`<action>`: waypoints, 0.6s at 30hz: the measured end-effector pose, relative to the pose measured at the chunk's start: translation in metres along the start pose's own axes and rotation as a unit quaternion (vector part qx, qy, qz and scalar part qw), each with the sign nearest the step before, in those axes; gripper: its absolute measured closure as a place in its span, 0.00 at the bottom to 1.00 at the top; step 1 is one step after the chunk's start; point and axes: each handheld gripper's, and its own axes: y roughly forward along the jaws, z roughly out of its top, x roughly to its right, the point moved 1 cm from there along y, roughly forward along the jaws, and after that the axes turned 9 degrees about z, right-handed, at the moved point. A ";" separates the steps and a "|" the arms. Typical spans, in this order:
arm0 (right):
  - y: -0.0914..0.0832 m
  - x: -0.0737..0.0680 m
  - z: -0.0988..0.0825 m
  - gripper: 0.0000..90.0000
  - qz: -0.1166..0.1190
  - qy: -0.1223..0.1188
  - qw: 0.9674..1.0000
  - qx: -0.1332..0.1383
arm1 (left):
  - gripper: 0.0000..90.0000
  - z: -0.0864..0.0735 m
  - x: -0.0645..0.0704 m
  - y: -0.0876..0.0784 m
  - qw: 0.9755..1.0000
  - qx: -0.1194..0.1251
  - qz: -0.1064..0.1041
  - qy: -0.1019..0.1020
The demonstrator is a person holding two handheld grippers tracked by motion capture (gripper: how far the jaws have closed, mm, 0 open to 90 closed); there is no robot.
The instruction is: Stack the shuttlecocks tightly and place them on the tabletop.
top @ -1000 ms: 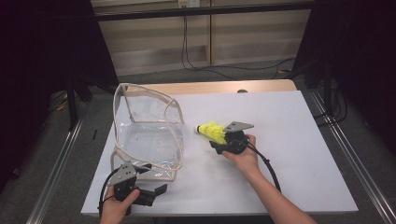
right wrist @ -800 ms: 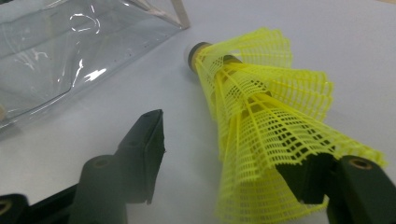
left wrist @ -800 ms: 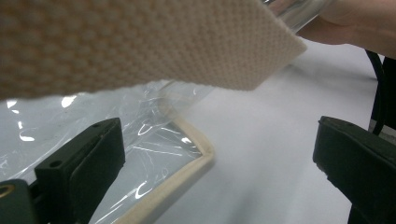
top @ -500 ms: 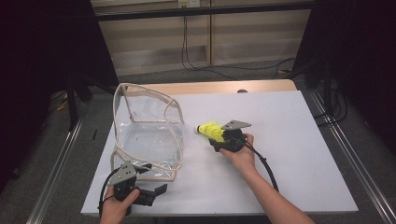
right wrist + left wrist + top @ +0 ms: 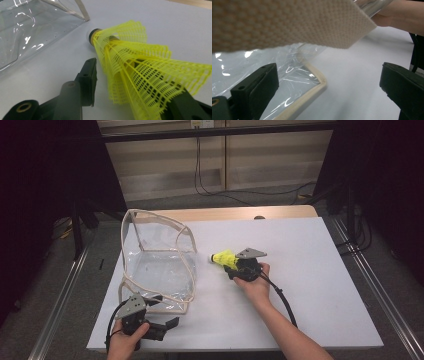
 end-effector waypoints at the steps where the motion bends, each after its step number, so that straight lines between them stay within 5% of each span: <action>1: 0.001 -0.001 0.001 0.61 -0.001 -0.001 1.000 -0.001 | 0.03 0.000 0.000 0.000 1.000 0.000 0.000 0.000; 7: 0.006 -0.002 0.003 0.72 -0.014 -0.012 1.000 -0.002 | 0.03 0.000 0.000 0.000 1.000 0.002 -0.001 -0.001; 10: 0.006 -0.001 0.004 0.86 -0.008 -0.015 1.000 -0.001 | 0.03 0.000 -0.001 0.000 1.000 -0.001 -0.002 -0.001; 18: -0.001 0.001 0.004 0.90 0.015 -0.014 1.000 -0.012 | 0.03 0.000 0.000 0.000 1.000 -0.001 -0.001 -0.001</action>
